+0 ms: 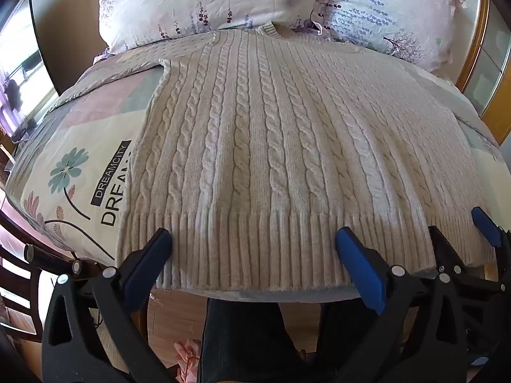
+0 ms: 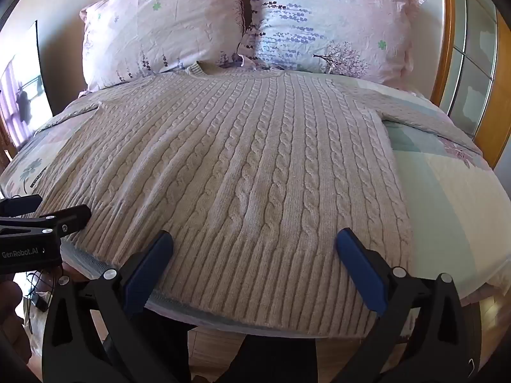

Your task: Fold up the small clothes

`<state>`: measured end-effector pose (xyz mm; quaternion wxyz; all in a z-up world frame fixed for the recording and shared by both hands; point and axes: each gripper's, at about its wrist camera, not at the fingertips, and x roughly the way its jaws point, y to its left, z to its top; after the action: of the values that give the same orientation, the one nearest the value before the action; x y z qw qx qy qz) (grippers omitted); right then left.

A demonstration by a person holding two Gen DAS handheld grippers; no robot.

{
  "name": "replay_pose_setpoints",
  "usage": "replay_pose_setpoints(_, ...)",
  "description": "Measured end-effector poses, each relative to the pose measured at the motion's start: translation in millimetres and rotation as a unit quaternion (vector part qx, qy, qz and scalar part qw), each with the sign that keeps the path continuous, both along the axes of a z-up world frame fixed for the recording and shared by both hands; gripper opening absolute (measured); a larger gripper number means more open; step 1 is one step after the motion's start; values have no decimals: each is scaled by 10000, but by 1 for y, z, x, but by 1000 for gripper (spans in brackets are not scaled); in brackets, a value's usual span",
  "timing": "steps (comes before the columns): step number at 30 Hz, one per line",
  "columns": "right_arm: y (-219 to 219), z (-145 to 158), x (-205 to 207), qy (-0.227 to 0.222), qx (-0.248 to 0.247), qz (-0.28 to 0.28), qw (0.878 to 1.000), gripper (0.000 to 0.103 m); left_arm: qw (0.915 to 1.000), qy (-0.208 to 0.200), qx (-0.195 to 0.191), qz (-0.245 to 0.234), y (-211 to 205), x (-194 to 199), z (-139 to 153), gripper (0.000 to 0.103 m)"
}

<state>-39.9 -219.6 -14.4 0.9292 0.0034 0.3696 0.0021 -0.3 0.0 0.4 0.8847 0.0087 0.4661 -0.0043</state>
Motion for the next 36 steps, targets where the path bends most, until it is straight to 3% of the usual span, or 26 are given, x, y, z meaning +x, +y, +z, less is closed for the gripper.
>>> replay_pose_setpoints(36, 0, 0, 1, 20, 15, -5, 10000, 102, 10000, -1, 4, -13, 3, 3, 2, 101)
